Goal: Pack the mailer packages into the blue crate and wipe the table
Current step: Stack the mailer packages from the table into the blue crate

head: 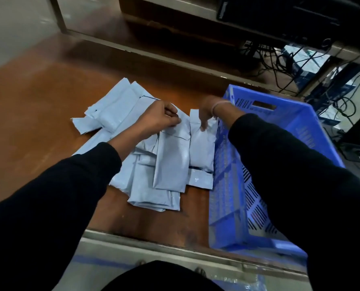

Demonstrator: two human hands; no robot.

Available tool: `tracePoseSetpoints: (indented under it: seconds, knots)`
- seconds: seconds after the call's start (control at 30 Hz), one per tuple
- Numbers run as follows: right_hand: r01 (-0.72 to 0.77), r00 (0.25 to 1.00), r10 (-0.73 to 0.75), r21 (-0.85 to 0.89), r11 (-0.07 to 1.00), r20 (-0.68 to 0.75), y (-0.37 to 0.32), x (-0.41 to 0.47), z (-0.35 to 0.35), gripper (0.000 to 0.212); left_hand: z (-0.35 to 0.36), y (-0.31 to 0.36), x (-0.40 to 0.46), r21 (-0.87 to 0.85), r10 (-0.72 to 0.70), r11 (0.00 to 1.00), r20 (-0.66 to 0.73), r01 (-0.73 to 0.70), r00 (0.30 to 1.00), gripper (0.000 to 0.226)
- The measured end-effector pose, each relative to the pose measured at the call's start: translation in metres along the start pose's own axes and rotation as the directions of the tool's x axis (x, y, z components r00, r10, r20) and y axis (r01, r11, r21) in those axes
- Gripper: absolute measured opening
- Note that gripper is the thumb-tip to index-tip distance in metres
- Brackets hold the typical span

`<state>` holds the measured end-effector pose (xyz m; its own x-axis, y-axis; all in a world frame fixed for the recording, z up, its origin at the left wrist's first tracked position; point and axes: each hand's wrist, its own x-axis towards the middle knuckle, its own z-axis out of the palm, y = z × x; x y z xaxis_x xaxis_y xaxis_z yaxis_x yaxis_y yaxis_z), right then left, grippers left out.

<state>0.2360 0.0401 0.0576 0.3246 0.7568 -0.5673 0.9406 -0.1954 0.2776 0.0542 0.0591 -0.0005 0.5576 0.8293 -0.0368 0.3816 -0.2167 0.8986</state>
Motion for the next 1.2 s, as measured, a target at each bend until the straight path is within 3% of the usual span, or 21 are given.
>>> tracePoseSetpoints:
  seconds: [0.1, 0.2, 0.27, 0.37, 0.47, 0.6, 0.7, 0.8, 1.0, 1.2]
  knots:
    - [0.046, 0.995, -0.049, -0.034, 0.998, -0.090, 0.022, -0.014, -0.029, 0.045, 0.002, 0.006, 0.006, -0.047, -0.017, 0.999, 0.068, 0.020, 0.998, 0.070]
    - [0.150, 0.985, -0.137, 0.124, 0.981, -0.106, 0.045, -0.030, -0.050, 0.041, 0.009, 0.012, 0.011, -0.070, -0.012, 0.997, 0.131, 0.021, 0.991, 0.086]
    - [0.193, 0.977, -0.163, 0.255, 0.947, -0.134, 0.057, -0.035, -0.055, 0.040, 0.016, 0.017, 0.012, -0.136, -0.037, 0.989, 0.183, 0.062, 0.982, 0.074]
    - [0.229, 0.959, -0.128, 0.426, 0.875, -0.252, 0.068, -0.033, -0.051, 0.042, 0.025, 0.017, 0.016, -0.180, -0.020, 0.982, 0.199, 0.057, 0.980, 0.039]
    - [0.253, 0.931, -0.045, 0.554, 0.793, -0.362, 0.072, -0.026, -0.042, 0.038, 0.023, 0.014, 0.019, -0.226, 0.009, 0.974, 0.115, 0.018, 0.993, 0.050]
    - [0.104, 0.856, 0.170, 0.486, 0.868, -0.488, 0.064, -0.008, -0.024, 0.049, 0.000, 0.005, 0.027, -0.338, -0.059, 0.941, -0.096, 0.023, 0.994, 0.048]
    - [0.106, 0.933, 0.056, 0.420, 0.901, -0.355, 0.040, 0.006, -0.001, 0.023, -0.019, 0.005, 0.027, -0.367, -0.131, 0.929, -0.184, 0.056, 0.974, 0.051]
    - [0.196, 0.980, -0.164, 0.363, 0.911, -0.117, 0.005, 0.016, 0.027, 0.035, -0.029, 0.002, 0.026, -0.338, -0.169, 0.936, -0.182, 0.100, 0.969, 0.052]
    - [0.258, 0.966, -0.234, 0.442, 0.859, -0.108, -0.028, 0.033, 0.056, 0.052, -0.034, -0.003, 0.017, -0.266, -0.131, 0.961, -0.194, 0.076, 0.972, 0.054]
    - [0.256, 0.960, -0.280, 0.506, 0.824, -0.030, -0.025, 0.041, 0.061, 0.034, -0.037, -0.005, 0.013, -0.257, -0.130, 0.963, -0.208, 0.074, 0.970, 0.058]
